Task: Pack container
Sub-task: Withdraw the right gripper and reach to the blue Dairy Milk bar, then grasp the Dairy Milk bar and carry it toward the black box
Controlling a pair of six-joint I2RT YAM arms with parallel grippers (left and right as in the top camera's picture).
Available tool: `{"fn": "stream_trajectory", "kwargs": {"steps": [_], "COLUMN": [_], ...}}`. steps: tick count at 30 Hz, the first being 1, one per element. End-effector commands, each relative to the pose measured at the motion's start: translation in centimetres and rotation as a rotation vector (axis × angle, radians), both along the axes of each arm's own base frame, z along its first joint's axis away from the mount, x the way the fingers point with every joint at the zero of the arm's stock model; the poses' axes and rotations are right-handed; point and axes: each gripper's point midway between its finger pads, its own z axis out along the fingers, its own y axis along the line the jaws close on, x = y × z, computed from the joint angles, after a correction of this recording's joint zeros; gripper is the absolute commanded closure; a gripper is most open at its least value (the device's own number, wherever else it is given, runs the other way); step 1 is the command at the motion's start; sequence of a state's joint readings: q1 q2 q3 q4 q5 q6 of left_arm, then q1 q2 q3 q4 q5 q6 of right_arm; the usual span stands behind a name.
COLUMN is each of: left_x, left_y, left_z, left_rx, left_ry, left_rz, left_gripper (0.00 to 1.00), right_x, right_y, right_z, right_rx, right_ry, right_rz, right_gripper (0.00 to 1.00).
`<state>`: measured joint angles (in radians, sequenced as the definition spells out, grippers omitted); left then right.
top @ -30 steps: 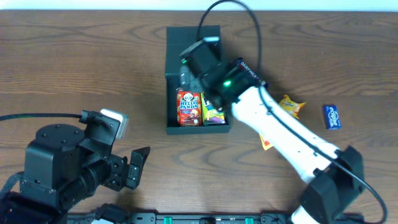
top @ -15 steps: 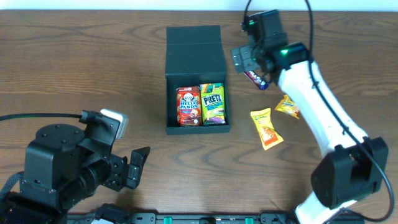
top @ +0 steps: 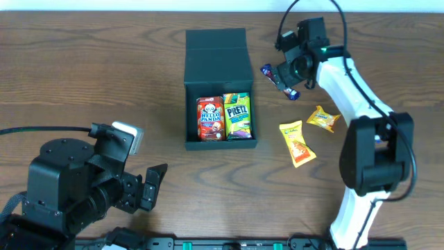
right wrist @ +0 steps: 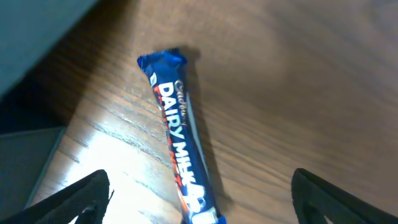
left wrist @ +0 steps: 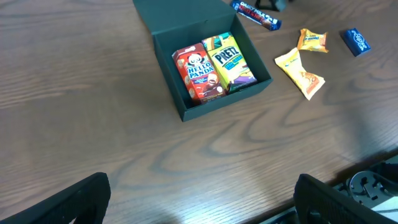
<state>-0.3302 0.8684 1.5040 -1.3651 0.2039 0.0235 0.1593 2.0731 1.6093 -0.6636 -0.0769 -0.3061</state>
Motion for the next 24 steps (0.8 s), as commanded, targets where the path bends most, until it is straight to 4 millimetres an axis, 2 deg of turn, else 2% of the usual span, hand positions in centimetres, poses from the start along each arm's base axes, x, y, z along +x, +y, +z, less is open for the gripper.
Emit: {"fn": "stream_trajectory", "kwargs": {"steps": [1,6,14,18,24], "left_x": [-0.1,-0.1,-0.1,-0.1,-0.1], "left_y": [-0.1,-0.1,-0.1,-0.1,-0.1], "left_z": [0.5,0.5,0.5,0.5,0.5], "left_rx": [-0.005,-0.005,-0.005,-0.005,-0.005], "left_ry": [-0.016,-0.016,-0.016,-0.016,-0.015], "left_rz": [-0.008,-0.008,-0.008,-0.008,-0.008], "left_gripper": [0.05,0.05,0.05,0.05,0.05], "right_x": [0.2,0.1,0.3,0.3,0.7], "right_y": [0.4,0.4,0.4,0.4,0.5], "right_z": [-1.2,-3.4,-5.3,-5.8,-6.1], "right_rx": [0.018,0.015,0.013,0.012,0.018], "right_ry": [0.017,0.059,0.074,0.082,0.071], "right_rz": [0.031,0.031,0.03,0.03,0.019], "right_gripper": [0.11,0.17,0.25,0.28,0.41]}}
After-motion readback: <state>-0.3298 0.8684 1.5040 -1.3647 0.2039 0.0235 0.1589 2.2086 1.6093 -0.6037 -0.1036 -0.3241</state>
